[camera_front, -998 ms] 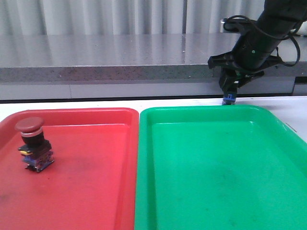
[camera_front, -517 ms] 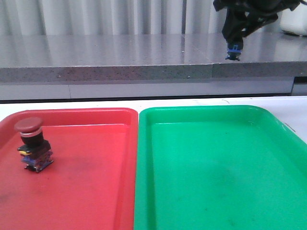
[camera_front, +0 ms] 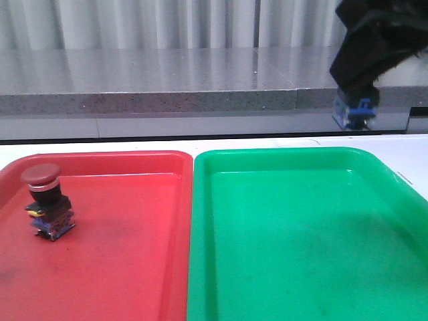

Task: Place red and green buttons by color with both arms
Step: 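Carry the button over the green tray and lower it down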

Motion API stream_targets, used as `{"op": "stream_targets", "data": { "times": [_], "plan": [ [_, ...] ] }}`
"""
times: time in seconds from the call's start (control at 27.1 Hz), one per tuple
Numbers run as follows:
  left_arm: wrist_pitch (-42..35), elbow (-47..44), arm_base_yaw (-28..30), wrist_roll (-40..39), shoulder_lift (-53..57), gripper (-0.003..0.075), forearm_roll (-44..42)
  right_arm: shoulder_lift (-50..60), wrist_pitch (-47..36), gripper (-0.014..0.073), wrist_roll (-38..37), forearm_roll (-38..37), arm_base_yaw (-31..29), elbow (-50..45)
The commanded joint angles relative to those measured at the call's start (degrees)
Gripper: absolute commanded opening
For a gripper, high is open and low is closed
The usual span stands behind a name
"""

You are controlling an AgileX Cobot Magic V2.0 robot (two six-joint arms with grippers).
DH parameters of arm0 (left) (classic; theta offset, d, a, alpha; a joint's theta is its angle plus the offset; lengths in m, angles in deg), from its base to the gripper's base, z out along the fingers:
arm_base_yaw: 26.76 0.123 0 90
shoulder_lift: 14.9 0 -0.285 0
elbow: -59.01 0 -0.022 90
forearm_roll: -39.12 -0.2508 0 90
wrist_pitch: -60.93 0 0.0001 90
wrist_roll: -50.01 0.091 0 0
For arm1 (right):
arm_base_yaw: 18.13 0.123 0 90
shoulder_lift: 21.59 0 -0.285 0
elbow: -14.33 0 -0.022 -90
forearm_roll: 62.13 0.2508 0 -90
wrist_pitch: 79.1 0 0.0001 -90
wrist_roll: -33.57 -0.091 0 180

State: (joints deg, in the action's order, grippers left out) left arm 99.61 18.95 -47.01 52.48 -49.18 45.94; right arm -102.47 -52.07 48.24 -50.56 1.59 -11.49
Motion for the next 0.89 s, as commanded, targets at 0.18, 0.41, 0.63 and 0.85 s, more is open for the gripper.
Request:
{"op": "stream_targets", "data": {
  "times": [0.18,0.41,0.63,0.85],
  "plan": [
    [-4.0,1.5,-0.5,0.0,-0.2,0.0544,0.8,0.0,-18.1,0.0252,0.5,2.9,1.8,-10.6],
    [-4.0,1.5,-0.5,0.0,-0.2,0.0544,0.8,-5.9,-21.4,0.0252,0.5,3.0,1.8,-11.2],
    [-4.0,1.5,-0.5,0.0,-0.2,0.0544,0.8,-10.3,-23.1,0.0252,0.5,3.0,1.8,-11.1],
    [-4.0,1.5,-0.5,0.0,-0.2,0.0544,0.8,-11.8,-23.2,0.0262,0.5,3.0,1.8,-11.1]
  ]
}}
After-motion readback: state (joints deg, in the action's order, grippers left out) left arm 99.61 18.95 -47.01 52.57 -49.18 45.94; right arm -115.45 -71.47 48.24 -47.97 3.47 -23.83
